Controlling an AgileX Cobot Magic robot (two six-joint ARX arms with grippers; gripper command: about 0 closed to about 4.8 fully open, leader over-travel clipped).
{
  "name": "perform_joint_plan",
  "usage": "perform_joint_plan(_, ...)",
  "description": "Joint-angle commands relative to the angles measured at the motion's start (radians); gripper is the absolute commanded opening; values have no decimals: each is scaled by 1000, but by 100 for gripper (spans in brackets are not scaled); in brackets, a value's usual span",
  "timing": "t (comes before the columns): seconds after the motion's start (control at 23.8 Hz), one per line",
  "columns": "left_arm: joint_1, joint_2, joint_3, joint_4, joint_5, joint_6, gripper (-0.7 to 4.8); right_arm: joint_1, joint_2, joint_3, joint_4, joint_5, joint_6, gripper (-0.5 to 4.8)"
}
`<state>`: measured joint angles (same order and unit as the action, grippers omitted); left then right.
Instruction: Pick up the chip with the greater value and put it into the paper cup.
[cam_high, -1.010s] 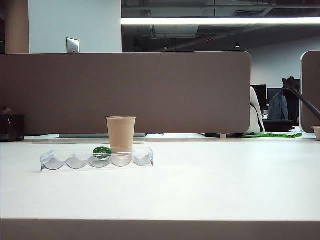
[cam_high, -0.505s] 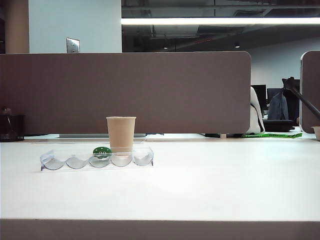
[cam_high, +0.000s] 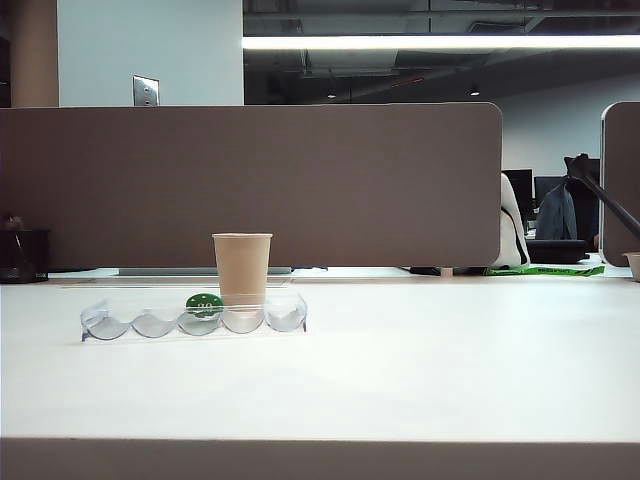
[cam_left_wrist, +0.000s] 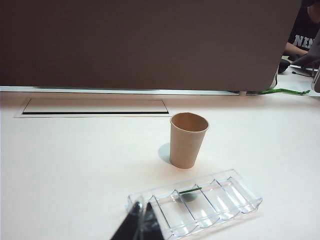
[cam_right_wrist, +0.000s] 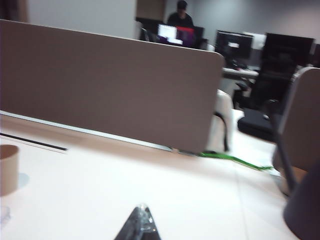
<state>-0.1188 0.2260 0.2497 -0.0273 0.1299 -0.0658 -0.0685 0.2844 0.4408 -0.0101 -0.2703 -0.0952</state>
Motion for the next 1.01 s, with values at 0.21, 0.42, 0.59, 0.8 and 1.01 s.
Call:
perform_joint_plan(0.21,2,0,2,10,5,-2,-5,131,-10,-16,41,190,-15,-2)
perform_joint_plan(0.42,2,0,2,9,5,-2,-5,113,-122,-60,-4,193,-68,-2)
perform_joint_plan(0.59,2,0,2,9,5,-2,-5,112,-262,-138,-24,221,-61,-2)
perform_joint_plan(0.8,2,-5,2,1,5,-2,-5,112,-283,-160,-46,246,-61,-2)
perform_joint_plan(1.01,2,-5,2,1,5,-1,-5,111,-286,-187,-44,253,-62,-2)
